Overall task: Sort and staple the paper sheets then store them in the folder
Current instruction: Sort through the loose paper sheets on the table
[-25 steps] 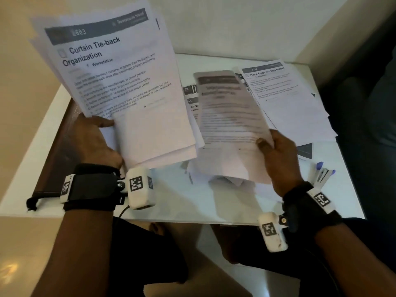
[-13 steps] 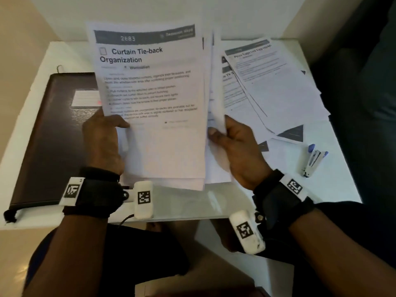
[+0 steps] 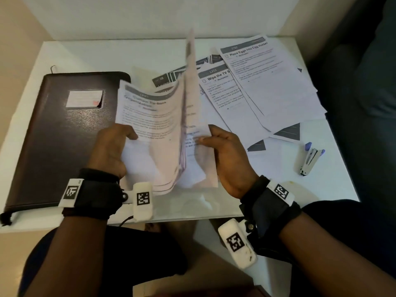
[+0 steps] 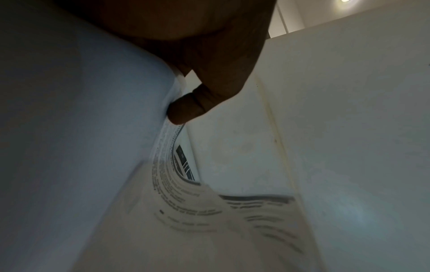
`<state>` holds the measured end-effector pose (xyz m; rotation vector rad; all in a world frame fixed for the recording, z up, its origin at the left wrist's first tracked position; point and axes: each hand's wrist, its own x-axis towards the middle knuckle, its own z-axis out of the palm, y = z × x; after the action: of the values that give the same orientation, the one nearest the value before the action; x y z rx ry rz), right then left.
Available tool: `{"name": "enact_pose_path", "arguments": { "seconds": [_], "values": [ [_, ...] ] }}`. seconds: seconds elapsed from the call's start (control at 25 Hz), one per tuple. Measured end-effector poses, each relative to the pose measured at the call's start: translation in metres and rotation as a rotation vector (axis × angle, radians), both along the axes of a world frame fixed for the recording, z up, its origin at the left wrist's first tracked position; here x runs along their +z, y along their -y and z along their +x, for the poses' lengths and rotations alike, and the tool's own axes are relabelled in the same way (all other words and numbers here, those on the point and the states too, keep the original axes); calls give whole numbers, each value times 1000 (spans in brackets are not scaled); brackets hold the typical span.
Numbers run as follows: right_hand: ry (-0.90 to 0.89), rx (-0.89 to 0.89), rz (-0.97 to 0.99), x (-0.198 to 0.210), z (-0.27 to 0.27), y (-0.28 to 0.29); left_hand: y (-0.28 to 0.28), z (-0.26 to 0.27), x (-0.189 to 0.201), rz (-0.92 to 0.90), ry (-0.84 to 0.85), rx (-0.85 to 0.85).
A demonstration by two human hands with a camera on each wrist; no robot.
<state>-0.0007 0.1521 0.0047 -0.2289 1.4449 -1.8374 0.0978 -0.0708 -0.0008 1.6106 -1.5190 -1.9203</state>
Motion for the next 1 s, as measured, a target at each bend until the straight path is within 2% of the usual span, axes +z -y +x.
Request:
{"name": "enact_pose_path", "arguments": {
  "seconds": [0.12,0.24,0.4,0.52,0.68,0.76,0.88,1.0],
  "values": [
    [47,-43,148,-3,-10,-5,-4,-2,-2,-39,-17,-2],
    [97,18,127,-7,-17,-6,-12,-6,0,-43,15,-36],
    [-4,108,162,-14,-21,-5,-20,-10,-1,-28,-9,-87],
    [-110,111,148,-7,-28,-7,-24,-10,8,-75,-142,-74],
    [-303,91,52,5,-44,-9,-21,-10,19,-275,-503,-128],
    [-376,56,-3,11,-48,-11,-23,-10,23,-344,-632,-134],
    [-468,19,-2,17,-46,-11,-35,-12,19,-423,-653,-105],
    [-489,45,120,9,-33,-8,-54,-14,16,-381,-587,-23]
  ]
}}
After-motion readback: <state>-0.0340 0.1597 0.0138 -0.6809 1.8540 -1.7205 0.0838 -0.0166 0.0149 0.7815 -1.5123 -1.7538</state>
